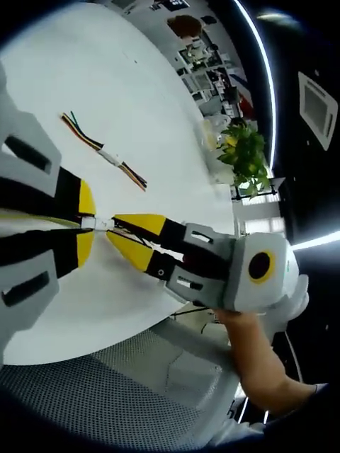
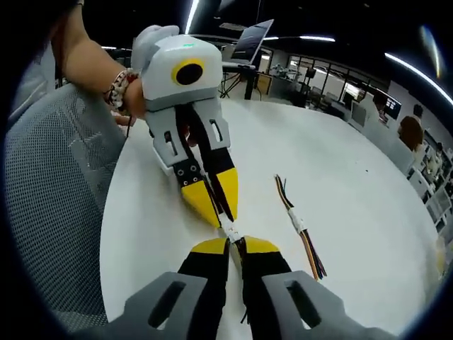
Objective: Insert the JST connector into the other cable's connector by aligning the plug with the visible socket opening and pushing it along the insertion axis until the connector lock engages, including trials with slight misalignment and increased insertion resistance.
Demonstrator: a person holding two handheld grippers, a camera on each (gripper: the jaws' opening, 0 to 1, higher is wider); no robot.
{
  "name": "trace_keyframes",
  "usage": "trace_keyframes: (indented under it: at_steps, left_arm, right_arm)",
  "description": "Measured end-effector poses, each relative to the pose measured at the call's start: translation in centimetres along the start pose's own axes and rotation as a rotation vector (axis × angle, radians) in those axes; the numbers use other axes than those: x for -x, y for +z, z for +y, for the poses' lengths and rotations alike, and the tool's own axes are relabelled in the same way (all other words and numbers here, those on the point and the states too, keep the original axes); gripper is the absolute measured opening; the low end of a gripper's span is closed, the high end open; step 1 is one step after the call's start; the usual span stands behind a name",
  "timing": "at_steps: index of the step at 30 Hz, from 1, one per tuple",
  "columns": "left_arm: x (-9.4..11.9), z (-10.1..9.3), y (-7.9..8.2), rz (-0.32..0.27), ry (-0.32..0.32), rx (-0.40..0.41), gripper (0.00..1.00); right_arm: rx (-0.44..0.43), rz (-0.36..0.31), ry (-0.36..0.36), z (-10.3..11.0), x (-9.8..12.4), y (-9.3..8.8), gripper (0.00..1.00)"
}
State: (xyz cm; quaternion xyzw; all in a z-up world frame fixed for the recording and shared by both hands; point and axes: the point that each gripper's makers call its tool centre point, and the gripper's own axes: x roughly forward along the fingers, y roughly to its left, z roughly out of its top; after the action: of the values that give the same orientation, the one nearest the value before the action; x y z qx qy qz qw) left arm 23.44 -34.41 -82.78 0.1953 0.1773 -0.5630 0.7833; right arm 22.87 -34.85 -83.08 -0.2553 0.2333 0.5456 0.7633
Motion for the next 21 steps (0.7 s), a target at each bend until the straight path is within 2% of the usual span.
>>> trace_keyframes:
  at_steps: [16, 19, 21]
  left_arm:
    - [0.11, -0.26, -0.02, 0.005, -0.008, -0.006, 0.00]
    - [0.07, -0.18, -0.06, 0.008, 0.000, -0.013, 0.00]
    - [0.06, 0.14, 0.14, 0.007, 0.027, -0.025, 0.00]
  right_arm:
    - [-0.053, -0.017, 0.016, 0.30, -0.04, 0.00, 0.03]
    - [-0.042, -0.014, 0.010, 0.22, -0.03, 0.03, 0.04]
    - [-0.022, -0.015, -0.004, -0.10, 0.06, 0.21, 0.04]
